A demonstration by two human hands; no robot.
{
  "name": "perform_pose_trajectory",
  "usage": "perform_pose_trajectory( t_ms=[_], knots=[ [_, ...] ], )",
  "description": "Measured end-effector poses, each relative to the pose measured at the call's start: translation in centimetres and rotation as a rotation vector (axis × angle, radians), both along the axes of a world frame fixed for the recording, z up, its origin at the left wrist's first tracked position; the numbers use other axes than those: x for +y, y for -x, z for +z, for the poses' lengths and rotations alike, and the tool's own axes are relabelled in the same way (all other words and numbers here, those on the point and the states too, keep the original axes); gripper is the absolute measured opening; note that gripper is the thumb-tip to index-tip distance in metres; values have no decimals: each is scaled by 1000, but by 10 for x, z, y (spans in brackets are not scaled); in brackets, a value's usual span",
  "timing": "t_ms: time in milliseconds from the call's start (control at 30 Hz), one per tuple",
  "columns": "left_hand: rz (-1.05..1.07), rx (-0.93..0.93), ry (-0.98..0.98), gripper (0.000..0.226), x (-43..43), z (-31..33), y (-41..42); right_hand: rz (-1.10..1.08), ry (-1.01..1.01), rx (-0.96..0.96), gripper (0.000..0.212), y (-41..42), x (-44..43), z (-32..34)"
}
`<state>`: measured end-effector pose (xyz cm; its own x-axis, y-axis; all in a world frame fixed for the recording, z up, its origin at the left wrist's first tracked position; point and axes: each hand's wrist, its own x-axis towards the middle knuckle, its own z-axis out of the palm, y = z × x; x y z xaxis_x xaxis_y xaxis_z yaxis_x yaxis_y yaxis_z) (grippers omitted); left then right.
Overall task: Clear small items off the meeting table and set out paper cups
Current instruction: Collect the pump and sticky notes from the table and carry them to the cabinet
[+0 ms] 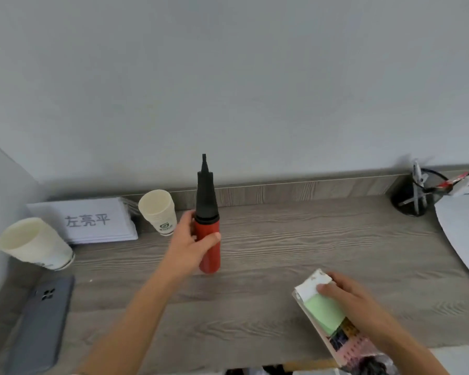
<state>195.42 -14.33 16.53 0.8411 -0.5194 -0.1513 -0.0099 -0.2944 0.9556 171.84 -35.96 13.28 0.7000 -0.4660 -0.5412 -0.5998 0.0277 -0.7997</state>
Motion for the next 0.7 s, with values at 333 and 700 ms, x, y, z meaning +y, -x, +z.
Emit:
perform_pose_trajectory(
  t_ms=[333,700],
  knots=[
    [35,-201,-74,52,-85,-38,-78,-102,-72,-37,14,-47,-17,-12],
    [18,-247,-128,54,-92,-44,-78,-26,170,-111,32,-197,-43,-32]
  ],
)
